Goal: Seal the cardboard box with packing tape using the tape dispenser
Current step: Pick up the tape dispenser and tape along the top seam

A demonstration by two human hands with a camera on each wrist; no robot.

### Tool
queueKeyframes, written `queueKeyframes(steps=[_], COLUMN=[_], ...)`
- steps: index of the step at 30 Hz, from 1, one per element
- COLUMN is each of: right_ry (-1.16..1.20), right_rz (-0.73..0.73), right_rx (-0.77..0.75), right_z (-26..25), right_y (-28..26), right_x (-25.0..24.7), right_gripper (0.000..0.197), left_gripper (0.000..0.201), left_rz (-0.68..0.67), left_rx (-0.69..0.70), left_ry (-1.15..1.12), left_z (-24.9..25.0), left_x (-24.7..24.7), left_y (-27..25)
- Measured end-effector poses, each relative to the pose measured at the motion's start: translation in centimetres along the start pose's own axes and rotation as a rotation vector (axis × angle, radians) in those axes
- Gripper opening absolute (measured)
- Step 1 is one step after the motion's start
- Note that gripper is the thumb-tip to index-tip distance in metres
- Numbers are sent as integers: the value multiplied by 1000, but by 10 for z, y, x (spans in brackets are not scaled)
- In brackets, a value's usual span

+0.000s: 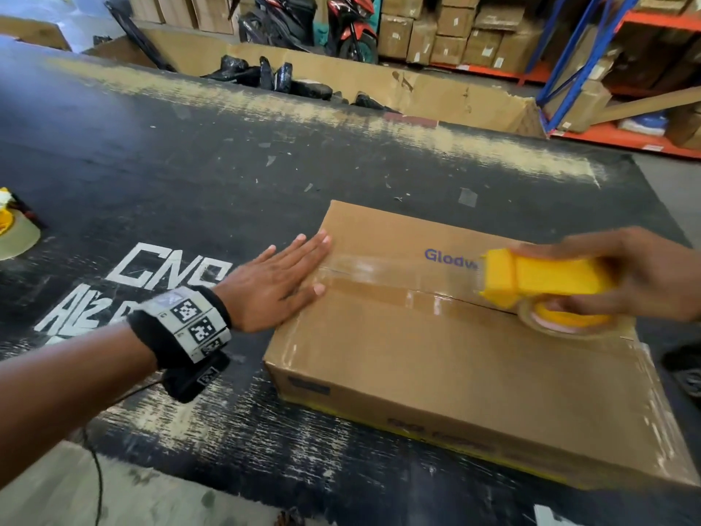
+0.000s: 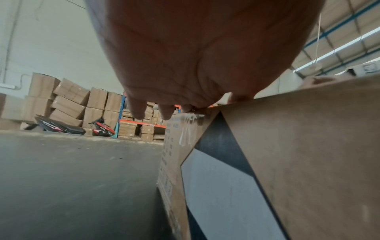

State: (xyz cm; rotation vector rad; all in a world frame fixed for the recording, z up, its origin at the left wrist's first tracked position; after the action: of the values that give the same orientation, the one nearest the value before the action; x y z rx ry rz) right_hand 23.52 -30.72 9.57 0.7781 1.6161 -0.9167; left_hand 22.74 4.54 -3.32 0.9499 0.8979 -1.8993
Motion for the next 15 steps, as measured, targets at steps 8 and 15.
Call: queueKeyframes(steps=[8, 15], right_ry=[3, -69], right_rz=[-29, -16], right_rx=[-53, -165], right_z=[56, 55], right_y=[-35, -31], right_x=[10, 10], right_gripper=[75, 70], left_gripper=[83, 94], left_rz=[-178, -270], left_rx=[-143, -243], left_ry=[228, 543], left_z=[15, 87], left_x=[-9, -3], left_y=[-5, 12])
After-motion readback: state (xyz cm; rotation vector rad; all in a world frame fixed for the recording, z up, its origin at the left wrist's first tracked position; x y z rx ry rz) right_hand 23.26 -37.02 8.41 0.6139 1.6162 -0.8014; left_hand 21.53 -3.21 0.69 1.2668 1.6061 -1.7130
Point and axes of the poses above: each hand's wrist, its own y-axis towards the middle knuckle, its own x-axis out of the palm, z = x × y, the point moved 9 cm from there along y, towards the middle knuckle, and after that the axes turned 15 degrees about -y, right-handed, at the moved point
